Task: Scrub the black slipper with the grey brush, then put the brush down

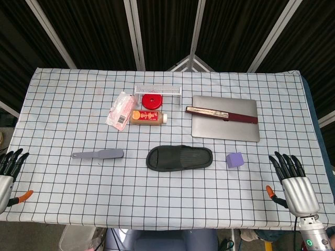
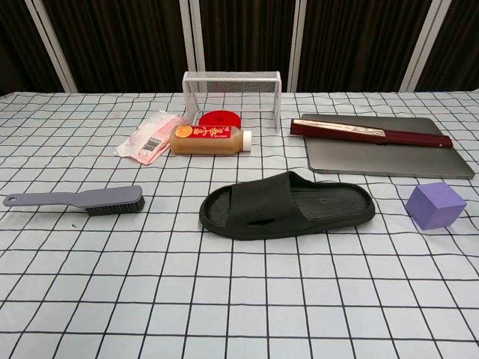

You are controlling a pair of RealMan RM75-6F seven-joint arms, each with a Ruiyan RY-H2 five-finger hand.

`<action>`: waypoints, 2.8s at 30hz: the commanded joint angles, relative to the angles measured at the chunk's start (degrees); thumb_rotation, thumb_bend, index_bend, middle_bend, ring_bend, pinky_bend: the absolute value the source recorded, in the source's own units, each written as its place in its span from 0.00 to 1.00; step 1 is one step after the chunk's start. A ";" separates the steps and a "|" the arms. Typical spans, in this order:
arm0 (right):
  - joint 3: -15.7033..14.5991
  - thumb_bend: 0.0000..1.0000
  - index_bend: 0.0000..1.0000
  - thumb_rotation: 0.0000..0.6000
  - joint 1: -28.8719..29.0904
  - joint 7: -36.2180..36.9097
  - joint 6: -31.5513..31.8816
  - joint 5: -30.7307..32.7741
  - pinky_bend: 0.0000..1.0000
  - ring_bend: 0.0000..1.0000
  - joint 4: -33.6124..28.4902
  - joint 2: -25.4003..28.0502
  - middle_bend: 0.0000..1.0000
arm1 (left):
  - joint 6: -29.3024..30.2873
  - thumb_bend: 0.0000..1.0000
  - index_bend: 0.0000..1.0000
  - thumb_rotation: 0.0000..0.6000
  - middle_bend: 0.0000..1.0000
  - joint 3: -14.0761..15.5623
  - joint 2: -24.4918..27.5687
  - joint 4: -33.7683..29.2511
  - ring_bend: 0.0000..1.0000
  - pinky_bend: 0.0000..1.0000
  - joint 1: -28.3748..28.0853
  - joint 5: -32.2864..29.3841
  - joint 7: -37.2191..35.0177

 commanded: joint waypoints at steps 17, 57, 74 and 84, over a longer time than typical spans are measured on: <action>-1.22 0.41 0.00 0.87 0.58 4.31 -2.08 -0.68 0.00 0.00 0.32 1.46 0.00 | -11.86 0.12 0.18 1.00 0.24 -1.91 -6.54 -10.34 0.21 0.14 -8.18 2.12 19.56; 2.64 0.41 0.00 0.87 0.34 7.73 -4.45 10.20 0.00 0.00 1.64 3.90 0.00 | -34.36 0.31 0.16 1.00 0.30 -11.97 -26.32 4.45 0.26 0.24 -29.58 -26.39 30.85; 2.87 0.41 0.00 0.87 0.12 5.74 -4.88 11.83 0.00 0.00 0.49 3.96 0.00 | -36.41 0.34 0.28 1.00 0.38 -10.71 -26.03 5.05 0.30 0.33 -32.34 -30.29 30.11; 2.96 0.41 0.00 0.87 0.73 5.33 -6.29 12.41 0.00 0.00 0.38 3.74 0.00 | -35.24 0.34 0.34 1.00 0.44 -9.61 -25.46 3.71 0.35 0.39 -33.17 -31.61 30.76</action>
